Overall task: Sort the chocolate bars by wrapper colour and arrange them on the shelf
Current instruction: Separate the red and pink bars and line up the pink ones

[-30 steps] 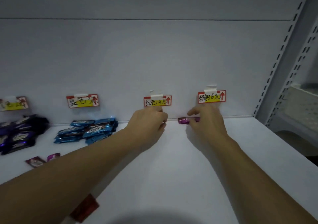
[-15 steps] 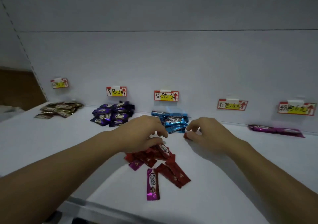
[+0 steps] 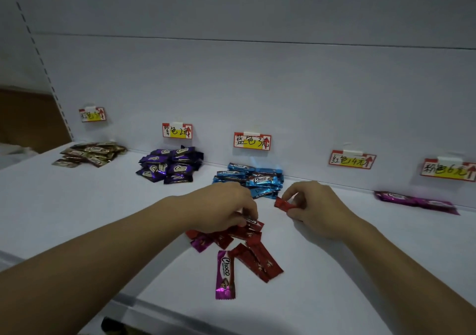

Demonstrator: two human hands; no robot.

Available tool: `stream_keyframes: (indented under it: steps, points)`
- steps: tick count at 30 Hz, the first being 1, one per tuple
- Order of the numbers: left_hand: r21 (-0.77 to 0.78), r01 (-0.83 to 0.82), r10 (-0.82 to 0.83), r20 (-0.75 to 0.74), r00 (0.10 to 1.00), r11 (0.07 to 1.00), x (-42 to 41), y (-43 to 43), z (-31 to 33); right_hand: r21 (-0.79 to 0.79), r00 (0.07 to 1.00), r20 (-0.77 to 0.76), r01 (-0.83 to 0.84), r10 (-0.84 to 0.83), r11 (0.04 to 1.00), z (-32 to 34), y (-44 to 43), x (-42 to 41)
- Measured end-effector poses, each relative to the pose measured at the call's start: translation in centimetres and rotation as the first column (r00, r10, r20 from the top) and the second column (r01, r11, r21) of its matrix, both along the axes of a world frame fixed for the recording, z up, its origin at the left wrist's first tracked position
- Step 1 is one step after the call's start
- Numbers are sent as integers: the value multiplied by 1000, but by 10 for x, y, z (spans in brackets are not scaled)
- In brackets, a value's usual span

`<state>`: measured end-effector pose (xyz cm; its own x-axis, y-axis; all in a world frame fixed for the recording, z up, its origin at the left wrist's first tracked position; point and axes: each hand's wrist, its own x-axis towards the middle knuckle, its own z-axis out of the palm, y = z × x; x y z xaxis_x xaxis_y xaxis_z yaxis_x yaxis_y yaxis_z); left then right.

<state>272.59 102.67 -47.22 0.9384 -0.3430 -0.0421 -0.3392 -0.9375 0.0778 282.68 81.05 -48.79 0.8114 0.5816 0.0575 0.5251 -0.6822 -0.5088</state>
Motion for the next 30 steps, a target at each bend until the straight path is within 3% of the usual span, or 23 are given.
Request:
stream_keyframes:
  steps: [4, 7, 13, 16, 18, 24, 30]
  points:
    - [-105, -19, 20, 12, 1000, 994, 3, -3, 1, 43, 1000, -10, -3, 3, 999, 2, -5, 2]
    - [-188, -19, 42, 119, 992, 982, 18, -11, 4, 93, 999, -13, 35, -34, 995, 6, -17, 13]
    - [-197, 33, 25, 286, 958, 980, 81, -59, 7, 147, 937, 158, 290, -311, 946, 7, -62, 54]
    - [-112, 45, -3, 349, 937, 993, 123, -90, 1, 170, 830, 327, 420, -453, 892, 0, -78, 72]
    - [16, 51, -52, 419, 906, 999, 146, -105, -8, 187, 796, 353, 454, -491, 871, -9, -78, 80]
    - [152, 16, -92, 508, 857, 988, 167, -117, -26, 51, 834, 298, 472, -465, 880, -23, -70, 88]
    - [133, -5, -59, 471, 880, 991, 163, -102, -16, 109, 829, 326, 445, -455, 889, -20, -71, 70]
